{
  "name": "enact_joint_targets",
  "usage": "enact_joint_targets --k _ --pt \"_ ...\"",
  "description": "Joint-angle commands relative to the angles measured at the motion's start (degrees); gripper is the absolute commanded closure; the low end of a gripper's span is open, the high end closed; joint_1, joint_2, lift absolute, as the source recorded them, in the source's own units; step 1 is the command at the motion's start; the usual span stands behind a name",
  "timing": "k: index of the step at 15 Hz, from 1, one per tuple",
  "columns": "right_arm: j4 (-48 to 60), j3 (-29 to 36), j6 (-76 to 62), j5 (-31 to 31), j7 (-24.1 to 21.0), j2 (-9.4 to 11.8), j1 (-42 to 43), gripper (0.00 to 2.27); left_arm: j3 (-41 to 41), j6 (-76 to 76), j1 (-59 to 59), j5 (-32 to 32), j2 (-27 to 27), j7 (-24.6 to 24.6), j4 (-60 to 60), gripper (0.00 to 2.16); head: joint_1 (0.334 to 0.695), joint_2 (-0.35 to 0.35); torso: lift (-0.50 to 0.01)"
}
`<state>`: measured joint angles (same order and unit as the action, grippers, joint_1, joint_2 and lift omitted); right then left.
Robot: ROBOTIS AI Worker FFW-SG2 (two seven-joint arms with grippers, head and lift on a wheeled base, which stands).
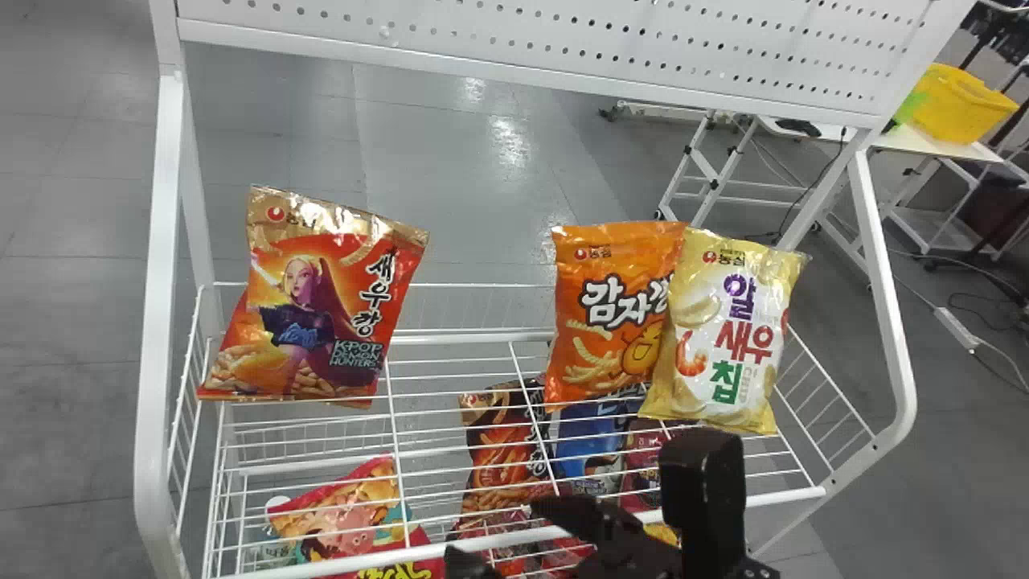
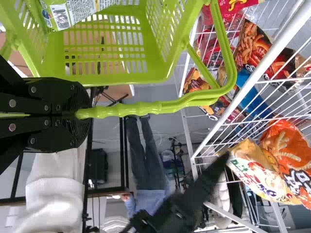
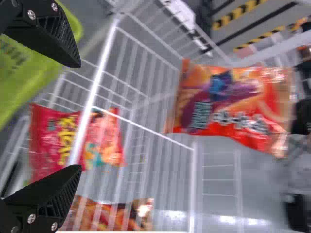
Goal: Hold basket handle with left hand then pick Gkobukchip with right hand and place into basket
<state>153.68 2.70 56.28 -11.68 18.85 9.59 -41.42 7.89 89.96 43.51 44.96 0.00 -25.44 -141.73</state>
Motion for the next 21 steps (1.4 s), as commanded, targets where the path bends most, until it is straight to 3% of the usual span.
enact_joint_targets --k 1,5,9,16,21 --pt "-4.2 -0.7 -17.3 0.0 -0.2 -0.3 -1.0 0.07 -0.2 0.1 0.0 -0.1 -0.1 0.1 0.0 1.73 0.695 -0.350 -0.032" --pt "-13.1 -2.9 -47.0 1.4 -2.0 -0.4 -4.5 0.07 -0.2 0.1 0.1 0.0 -0.1 0.1 0.0 1.73 0.695 -0.336 -0.032" --pt "-17.2 -3.4 -61.1 1.4 -4.6 -0.3 -7.9 0.07 -0.2 0.1 0.1 0.0 -0.1 0.1 0.1 1.73 0.695 -0.350 -0.032" --pt "-20.7 2.1 -64.9 -1.1 -7.9 -1.7 -9.6 0.07 0.1 0.1 0.1 0.2 -0.1 -0.8 1.0 1.73 0.695 -0.350 -0.032" --pt "-20.3 2.3 -62.6 -3.0 -8.8 -2.1 -10.0 0.08 0.5 0.1 0.2 0.6 -0.1 -0.8 1.1 1.73 0.695 -0.350 -0.032"
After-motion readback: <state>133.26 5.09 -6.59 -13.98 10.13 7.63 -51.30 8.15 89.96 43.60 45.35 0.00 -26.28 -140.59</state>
